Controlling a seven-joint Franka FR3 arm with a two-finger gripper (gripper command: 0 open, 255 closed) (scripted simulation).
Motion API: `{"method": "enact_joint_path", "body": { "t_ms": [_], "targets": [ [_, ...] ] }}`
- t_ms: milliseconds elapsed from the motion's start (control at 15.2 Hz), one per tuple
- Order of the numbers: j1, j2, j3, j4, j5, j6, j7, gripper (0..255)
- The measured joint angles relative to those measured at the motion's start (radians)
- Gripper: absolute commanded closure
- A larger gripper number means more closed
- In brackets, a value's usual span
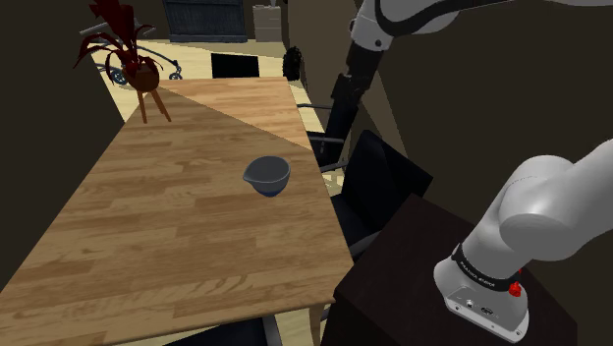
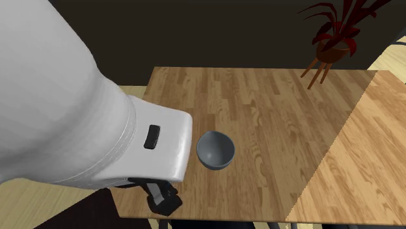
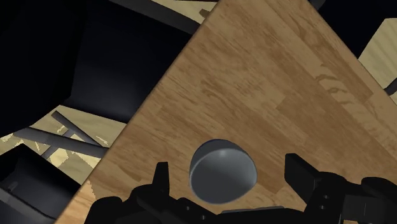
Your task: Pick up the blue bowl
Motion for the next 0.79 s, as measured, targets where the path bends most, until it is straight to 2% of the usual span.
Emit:
{"method": "enact_joint_path", "body": {
  "t_ms": [264, 792],
  "targets": [
    [0.006, 0.133, 0.002, 0.01, 0.024, 0.11, 0.012, 0],
    [0.016, 0.437, -0.001, 0.125, 0.084, 0.275, 0.017, 0]
  ]
}}
